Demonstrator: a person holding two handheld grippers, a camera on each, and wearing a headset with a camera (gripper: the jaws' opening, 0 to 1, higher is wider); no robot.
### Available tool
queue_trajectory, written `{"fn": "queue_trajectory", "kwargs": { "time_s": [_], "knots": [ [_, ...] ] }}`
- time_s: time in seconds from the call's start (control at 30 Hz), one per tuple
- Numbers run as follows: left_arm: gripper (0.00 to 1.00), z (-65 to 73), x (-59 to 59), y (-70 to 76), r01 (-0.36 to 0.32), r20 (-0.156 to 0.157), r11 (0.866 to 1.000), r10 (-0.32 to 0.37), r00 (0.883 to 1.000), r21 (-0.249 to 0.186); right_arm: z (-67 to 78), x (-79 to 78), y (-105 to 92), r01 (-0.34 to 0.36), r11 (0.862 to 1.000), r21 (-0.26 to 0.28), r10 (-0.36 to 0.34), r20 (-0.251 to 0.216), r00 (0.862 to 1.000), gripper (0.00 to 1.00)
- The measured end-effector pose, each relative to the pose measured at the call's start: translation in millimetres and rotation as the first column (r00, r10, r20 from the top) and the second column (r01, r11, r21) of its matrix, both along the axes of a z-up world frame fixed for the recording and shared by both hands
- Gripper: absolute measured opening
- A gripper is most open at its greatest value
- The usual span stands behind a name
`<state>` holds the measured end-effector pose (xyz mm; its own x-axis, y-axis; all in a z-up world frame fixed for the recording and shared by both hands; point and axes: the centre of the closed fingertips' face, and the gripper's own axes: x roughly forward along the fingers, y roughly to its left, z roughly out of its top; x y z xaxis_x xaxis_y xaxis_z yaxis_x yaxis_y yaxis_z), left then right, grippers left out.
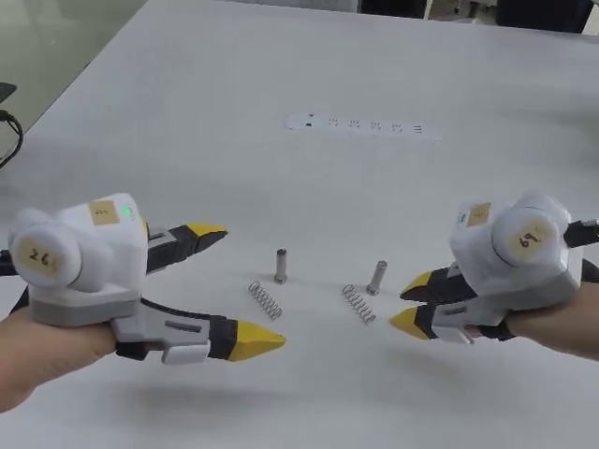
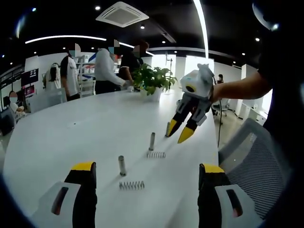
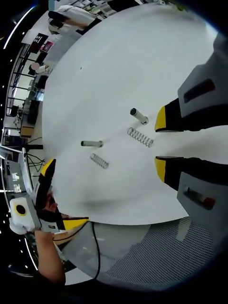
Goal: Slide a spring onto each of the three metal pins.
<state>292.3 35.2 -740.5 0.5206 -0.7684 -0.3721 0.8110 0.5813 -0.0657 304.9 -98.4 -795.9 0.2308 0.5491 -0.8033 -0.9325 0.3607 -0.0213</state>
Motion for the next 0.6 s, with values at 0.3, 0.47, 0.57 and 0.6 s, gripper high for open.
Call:
{"fn": "queue_trajectory", "kwargs": {
  "time_s": [0.3,0.47,0.57,0.6],
  "knots": [
    [0.85,-1.7,-1.4,0.3,-0.003,-0.004,1.0,0.003,1.0,0.0,-7.3,6.6,19.7,0.02,1.0,-0.006,-0.02,-0.015,1.0,0.18],
    [0.85,-0.4,-1.2,1.4,-0.006,-0.003,1.0,0.006,1.0,-0.003,-11.9,12.6,24.6,0.033,0.999,-0.016,-0.034,-0.015,0.999,0.17],
    [0.85,0.1,-0.7,2.5,-0.008,-0.002,1.0,0.008,1.0,-0.002,-17.5,13.8,26.0,0.042,0.999,-0.025,-0.043,-0.029,0.999,0.17],
    [0.85,0.3,-0.5,2.8,-0.009,-0.003,1.0,0.009,1.0,-0.003,-18.9,14.0,26.6,0.044,0.999,-0.025,-0.045,-0.034,0.998,0.17]
  ]
}}
